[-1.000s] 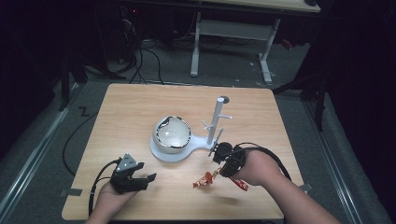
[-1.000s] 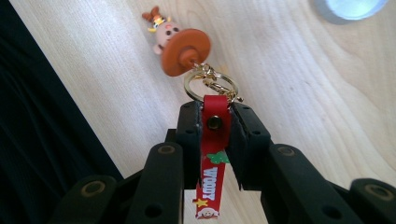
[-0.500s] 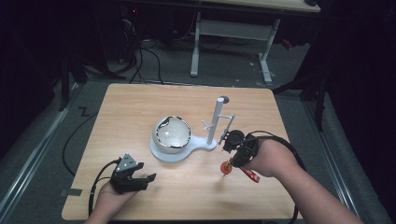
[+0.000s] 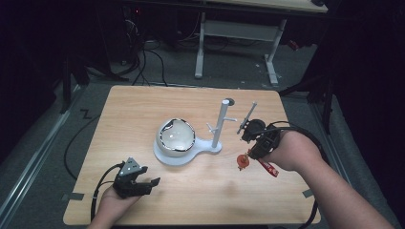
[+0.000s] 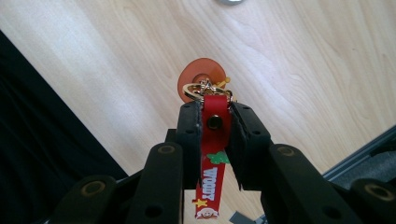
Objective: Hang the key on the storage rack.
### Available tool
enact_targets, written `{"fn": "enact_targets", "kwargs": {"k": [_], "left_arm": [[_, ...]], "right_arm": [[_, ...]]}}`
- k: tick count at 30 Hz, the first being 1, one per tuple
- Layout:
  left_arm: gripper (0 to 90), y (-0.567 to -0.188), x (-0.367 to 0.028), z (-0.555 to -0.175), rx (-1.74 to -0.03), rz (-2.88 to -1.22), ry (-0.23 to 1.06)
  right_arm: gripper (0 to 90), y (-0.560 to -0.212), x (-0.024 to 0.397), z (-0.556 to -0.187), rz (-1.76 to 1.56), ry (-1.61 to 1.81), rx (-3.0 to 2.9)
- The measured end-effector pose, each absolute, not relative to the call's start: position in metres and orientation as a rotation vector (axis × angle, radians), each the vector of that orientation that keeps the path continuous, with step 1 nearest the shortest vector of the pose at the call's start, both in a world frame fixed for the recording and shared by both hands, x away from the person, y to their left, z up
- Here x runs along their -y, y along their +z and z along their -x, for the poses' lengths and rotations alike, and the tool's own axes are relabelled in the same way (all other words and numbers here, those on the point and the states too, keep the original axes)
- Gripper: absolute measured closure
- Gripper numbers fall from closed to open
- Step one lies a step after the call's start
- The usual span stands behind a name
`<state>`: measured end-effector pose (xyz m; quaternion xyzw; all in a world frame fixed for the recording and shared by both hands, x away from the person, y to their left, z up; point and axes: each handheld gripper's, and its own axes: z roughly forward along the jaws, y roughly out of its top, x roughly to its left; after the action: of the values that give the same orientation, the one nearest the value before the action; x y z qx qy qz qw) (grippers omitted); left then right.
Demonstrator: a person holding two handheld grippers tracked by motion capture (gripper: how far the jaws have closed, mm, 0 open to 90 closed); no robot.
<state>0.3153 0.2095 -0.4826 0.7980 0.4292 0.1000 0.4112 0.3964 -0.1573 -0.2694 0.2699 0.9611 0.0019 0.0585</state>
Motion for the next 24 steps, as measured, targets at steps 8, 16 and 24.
{"fn": "enact_targets", "kwargs": {"k": [8, 16, 24], "left_arm": [[31.7, -0.484, -0.209, -0.315, -1.079, -2.016, 0.249], [31.8, -0.484, -0.207, -0.314, -1.071, -2.028, 0.251], [31.8, -0.482, -0.208, -0.314, -1.071, -2.020, 0.250]], "right_arm": [[74.8, -0.257, 0.168, -0.406, -0.870, 0.042, -2.880], [74.9, -0.249, 0.173, -0.418, -0.905, 0.066, -2.854], [74.9, -0.242, 0.175, -0.431, -0.952, 0.084, -2.822]]}}
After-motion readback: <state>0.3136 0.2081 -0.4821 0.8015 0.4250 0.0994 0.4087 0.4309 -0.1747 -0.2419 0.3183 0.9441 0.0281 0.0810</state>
